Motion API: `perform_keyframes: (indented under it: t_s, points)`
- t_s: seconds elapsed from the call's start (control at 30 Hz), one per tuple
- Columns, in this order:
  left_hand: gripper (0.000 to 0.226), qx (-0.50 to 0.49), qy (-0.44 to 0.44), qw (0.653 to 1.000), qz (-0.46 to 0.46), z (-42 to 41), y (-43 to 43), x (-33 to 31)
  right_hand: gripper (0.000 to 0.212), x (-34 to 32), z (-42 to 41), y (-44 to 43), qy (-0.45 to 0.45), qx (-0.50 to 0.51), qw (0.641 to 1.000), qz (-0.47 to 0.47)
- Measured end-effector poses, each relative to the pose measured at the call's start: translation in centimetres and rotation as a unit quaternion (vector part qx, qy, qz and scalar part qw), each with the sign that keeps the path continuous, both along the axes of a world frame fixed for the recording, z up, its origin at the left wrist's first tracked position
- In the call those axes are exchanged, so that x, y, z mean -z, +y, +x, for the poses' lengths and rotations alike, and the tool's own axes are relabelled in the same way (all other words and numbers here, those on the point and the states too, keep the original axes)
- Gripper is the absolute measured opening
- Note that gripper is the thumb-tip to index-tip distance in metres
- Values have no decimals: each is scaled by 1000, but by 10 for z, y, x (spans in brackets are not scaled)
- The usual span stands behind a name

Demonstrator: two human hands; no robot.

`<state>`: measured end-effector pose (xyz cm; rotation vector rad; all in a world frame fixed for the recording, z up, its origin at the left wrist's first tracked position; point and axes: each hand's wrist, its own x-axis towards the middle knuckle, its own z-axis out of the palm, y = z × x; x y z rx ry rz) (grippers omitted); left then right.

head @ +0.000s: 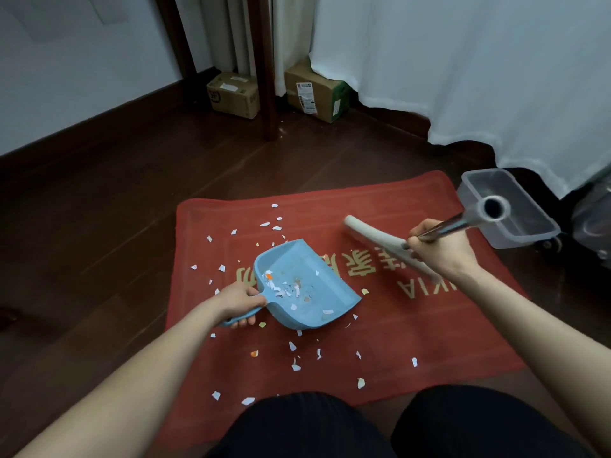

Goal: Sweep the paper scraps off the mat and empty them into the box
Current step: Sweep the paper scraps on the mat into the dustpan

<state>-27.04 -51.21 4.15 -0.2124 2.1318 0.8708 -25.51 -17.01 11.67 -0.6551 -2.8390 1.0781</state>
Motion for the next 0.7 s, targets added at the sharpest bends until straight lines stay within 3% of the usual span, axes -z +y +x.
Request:
perform_keyframes:
  t_s: [0.07, 0.17, 0.27, 0.4, 0.5, 0.6, 0.7]
  points:
    - [18, 8, 2, 1000, -12, 2, 3, 1, 6, 8, 8, -8, -48, -36, 998, 36]
    - [18, 12, 4, 1000, -14, 2, 6, 2, 12, 19, 18, -22, -69, -100, 987, -107]
    - [18, 7, 8, 1000, -1, 5, 4, 0, 17, 6, 11, -20, -18, -64, 977, -202]
    - [21, -2, 11, 1000, 5, 9, 1, 3, 10, 0, 1, -5, 38, 15, 991, -124]
    - [20, -8, 12, 1000, 1, 11, 3, 7, 2, 14, 5, -10, -27, -21, 999, 15]
    - [20, -15, 13, 1000, 5, 12, 6, 11, 13, 26, 9, -20, -55, -89, 992, -74]
    - [21, -42, 8, 999, 24, 19, 4, 11, 20, 15, 5, -20, 11, -41, 986, -159]
